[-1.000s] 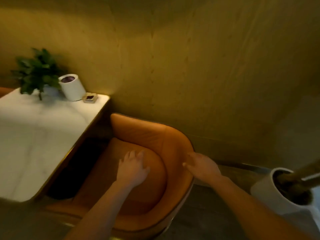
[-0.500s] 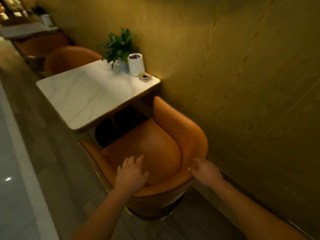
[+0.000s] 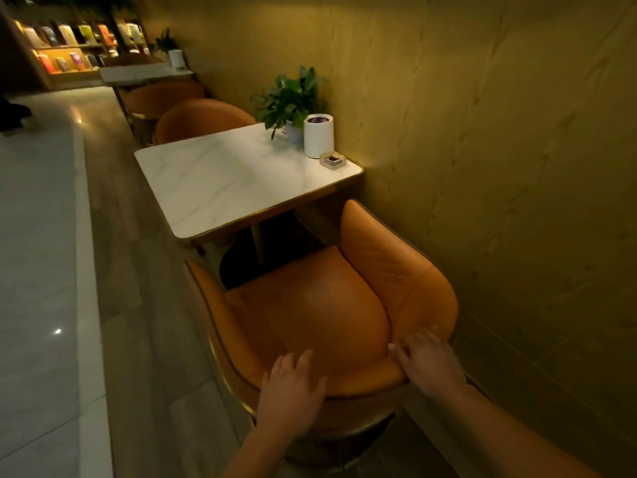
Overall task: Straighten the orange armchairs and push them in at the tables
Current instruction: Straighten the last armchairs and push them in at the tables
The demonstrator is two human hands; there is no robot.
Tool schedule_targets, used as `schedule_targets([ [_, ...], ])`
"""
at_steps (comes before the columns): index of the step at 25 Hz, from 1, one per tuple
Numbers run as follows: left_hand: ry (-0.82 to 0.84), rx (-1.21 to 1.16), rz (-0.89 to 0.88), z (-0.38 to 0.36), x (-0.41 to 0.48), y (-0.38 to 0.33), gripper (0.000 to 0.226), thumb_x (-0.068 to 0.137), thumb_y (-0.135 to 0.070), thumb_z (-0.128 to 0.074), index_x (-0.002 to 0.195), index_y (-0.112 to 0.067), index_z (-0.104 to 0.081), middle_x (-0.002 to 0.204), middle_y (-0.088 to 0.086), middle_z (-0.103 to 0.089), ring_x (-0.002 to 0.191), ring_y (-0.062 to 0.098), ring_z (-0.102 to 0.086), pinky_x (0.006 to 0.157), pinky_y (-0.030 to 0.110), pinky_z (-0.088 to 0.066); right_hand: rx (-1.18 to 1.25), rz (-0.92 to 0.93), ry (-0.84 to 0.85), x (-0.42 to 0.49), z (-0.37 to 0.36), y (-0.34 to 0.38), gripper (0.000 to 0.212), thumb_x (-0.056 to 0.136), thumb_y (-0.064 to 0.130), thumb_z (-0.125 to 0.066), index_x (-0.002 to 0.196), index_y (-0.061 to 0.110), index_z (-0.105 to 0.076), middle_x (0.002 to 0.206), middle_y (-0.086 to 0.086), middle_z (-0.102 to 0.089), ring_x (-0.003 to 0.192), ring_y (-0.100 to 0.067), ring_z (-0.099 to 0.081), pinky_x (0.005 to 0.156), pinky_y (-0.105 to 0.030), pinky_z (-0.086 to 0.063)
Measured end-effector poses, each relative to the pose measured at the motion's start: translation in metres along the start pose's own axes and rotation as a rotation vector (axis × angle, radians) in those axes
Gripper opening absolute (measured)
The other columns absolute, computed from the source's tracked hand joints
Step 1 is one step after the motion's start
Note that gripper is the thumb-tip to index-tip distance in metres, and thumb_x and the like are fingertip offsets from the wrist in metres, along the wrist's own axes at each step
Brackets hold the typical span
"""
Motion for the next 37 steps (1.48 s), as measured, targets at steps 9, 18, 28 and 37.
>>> schedule_targets([
  [9,-0.096,-0.054,0.26,-0.049,0.021,-0.003,0.076,0.084,-0.082,-0.013,0.145,-0.044,-0.037,0.153,-0.011,-0.04,0.143,0.014,-0.031,0.12,0.054,-0.005,-0.002,0.061,-0.229,0.011,-0.009,-0.011,0.049,0.089,0.061,-0.027,0.107,0.037,-0.066,0.109,0.017,-0.065,0.103,-0.004,-0.052,0.114,-0.034,-0.023],
  [18,-0.205,-0.016,0.323,-0.047,0.03,-0.009,0.068,0.077,-0.07,-0.018,0.138,-0.052,-0.042,0.154,-0.017,-0.035,0.143,0.01,-0.028,0.119,0.052,-0.014,-0.003,0.124,-0.28,0.023,-0.009,-0.014,0.057,0.082,0.062,-0.026,0.113,0.037,-0.066,0.11,0.017,-0.066,0.104,-0.003,-0.055,0.112,-0.033,-0.025],
  [28,-0.317,-0.053,0.283,-0.045,0.055,-0.032,0.069,0.074,-0.068,-0.014,0.134,-0.053,-0.044,0.153,-0.019,-0.036,0.143,0.009,-0.026,0.118,0.047,-0.017,-0.005,0.112,-0.273,0.053,0.001,-0.038,0.047,0.089,0.06,-0.034,0.118,0.037,-0.064,0.114,0.017,-0.065,0.105,-0.002,-0.053,0.113,-0.03,-0.024],
  [37,-0.288,-0.074,0.253,-0.043,0.084,-0.045,0.063,0.082,-0.067,-0.021,0.138,-0.047,-0.043,0.157,-0.015,-0.032,0.147,0.014,-0.018,0.119,0.049,-0.013,-0.026,0.106,-0.198,0.082,0.013,-0.044,0.049,0.092,0.057,-0.034,0.124,0.034,-0.062,0.12,0.012,-0.065,0.11,-0.007,-0.053,0.112,-0.031,-0.026],
])
Point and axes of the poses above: each hand's wrist, its own x-axis towards the middle knuckle, its own z-axis out of the back of the hand, y = z × x, the point moved 8 cm from there along x, towards the middle knuckle
